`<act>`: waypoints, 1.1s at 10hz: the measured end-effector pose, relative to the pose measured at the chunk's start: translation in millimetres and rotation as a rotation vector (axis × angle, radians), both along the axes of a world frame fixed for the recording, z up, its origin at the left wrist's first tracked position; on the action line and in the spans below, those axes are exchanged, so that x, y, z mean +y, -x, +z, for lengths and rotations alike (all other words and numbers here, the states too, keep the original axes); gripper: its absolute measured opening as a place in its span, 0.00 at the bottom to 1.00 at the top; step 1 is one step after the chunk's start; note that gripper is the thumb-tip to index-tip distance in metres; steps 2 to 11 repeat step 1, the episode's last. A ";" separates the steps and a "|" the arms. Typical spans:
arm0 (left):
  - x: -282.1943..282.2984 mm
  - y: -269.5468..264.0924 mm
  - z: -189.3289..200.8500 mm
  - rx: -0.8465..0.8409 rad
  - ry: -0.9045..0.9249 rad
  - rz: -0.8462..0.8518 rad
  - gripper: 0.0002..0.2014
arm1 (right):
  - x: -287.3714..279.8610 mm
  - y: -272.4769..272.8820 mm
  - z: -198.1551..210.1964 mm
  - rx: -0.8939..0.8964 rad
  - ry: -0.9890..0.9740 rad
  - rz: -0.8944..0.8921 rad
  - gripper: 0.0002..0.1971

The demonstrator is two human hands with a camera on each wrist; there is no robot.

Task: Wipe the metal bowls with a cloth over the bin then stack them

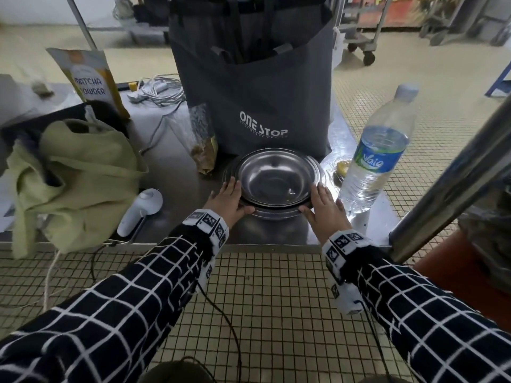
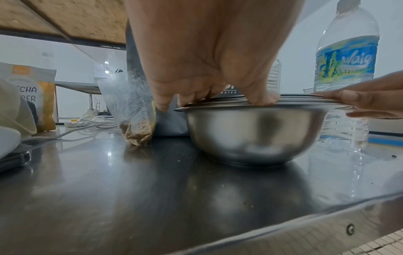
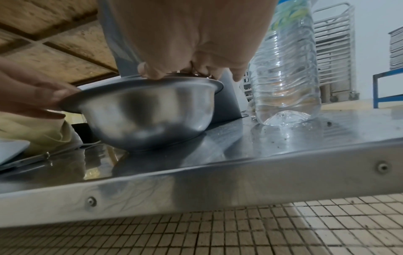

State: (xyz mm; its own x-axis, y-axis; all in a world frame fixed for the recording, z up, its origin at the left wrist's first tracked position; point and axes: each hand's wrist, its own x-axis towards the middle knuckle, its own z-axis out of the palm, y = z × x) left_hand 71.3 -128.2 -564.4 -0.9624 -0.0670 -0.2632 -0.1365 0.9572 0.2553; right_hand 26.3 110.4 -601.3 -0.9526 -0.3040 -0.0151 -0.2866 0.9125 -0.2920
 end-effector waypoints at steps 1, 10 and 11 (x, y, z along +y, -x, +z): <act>-4.3 -13.9 13.5 -0.017 -0.029 -0.004 0.41 | 5.9 -16.1 18.9 -0.037 -0.047 0.038 0.31; -4.3 -13.9 13.5 -0.017 -0.029 -0.004 0.41 | 5.9 -16.1 18.9 -0.037 -0.047 0.038 0.31; -4.3 -13.9 13.5 -0.017 -0.029 -0.004 0.41 | 5.9 -16.1 18.9 -0.037 -0.047 0.038 0.31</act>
